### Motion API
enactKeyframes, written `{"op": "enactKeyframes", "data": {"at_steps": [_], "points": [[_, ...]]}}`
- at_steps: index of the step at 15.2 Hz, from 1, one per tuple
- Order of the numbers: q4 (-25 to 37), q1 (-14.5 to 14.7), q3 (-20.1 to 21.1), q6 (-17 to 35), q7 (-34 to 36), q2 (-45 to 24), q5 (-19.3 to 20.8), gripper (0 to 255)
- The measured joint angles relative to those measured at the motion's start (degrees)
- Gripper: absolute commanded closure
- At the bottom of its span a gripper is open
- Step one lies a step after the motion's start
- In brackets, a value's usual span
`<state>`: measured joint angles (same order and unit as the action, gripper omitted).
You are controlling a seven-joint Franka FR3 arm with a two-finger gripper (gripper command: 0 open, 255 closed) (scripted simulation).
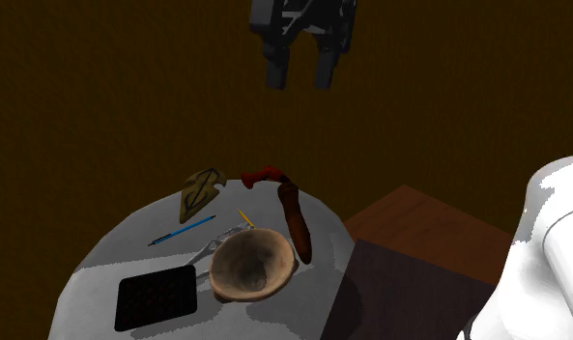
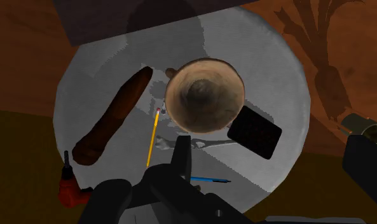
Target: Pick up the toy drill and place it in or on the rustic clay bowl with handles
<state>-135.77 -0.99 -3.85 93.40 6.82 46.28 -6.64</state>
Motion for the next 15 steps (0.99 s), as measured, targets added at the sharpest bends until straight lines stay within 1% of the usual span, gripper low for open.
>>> {"op": "enactKeyframes", "data": {"at_steps": [2, 7, 15], "points": [[-0.5, -0.2, -0.4, 0.6, -0.5, -0.2, 0.3, 0], [-3.1, -1.3, -3.4, 7.2, -4.4, -4.7, 2.5, 0], [-2.9, -2.9, -9.5, 18.9, -11.8, -17.2, 5.1, 0]]}}
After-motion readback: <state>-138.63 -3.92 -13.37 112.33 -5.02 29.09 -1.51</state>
